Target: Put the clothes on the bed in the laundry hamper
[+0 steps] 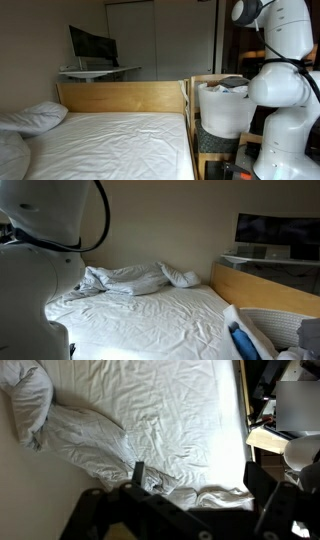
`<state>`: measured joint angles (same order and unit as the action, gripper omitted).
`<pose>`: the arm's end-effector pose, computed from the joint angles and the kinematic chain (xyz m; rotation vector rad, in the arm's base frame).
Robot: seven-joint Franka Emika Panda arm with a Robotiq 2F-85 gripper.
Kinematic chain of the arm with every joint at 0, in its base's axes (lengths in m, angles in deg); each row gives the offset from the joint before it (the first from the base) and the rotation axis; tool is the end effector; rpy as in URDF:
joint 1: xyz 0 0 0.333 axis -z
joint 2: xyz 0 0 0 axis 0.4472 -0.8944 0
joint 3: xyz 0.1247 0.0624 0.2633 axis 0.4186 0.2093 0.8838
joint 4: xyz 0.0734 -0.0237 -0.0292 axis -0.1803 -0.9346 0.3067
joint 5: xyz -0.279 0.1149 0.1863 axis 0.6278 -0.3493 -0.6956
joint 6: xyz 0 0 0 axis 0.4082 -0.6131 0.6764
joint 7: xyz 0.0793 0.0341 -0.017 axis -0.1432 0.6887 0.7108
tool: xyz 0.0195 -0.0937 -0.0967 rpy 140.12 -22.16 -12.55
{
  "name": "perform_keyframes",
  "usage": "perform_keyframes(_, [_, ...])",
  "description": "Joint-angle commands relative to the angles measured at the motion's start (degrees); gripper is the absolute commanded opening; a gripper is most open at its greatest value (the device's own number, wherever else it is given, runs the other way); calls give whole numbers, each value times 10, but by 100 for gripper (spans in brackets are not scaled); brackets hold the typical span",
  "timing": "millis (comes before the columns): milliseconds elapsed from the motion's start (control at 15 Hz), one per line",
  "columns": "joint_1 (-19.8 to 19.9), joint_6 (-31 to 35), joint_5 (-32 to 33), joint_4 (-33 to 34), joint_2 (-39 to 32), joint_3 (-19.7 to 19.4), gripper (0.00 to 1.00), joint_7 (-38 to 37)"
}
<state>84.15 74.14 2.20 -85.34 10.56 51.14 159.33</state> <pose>0.3086 -0.2219 0.8146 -1.9795 -2.2501 -0.7834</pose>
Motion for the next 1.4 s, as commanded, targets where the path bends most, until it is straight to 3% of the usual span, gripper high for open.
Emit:
perform_keyframes(0, [-76, 1, 40, 0, 18, -20, 100, 1])
perform_keyframes(400, [-238, 3, 158, 1, 42, -47, 100, 9])
perform_keyframes(867, [-426, -98, 301, 1, 55, -64, 100, 23])
perform_keyframes(1200, [-529, -189, 392, 0, 46, -58, 100, 40])
perform_keyframes(1333, [-547, -223, 413, 0, 47, -57, 100, 36])
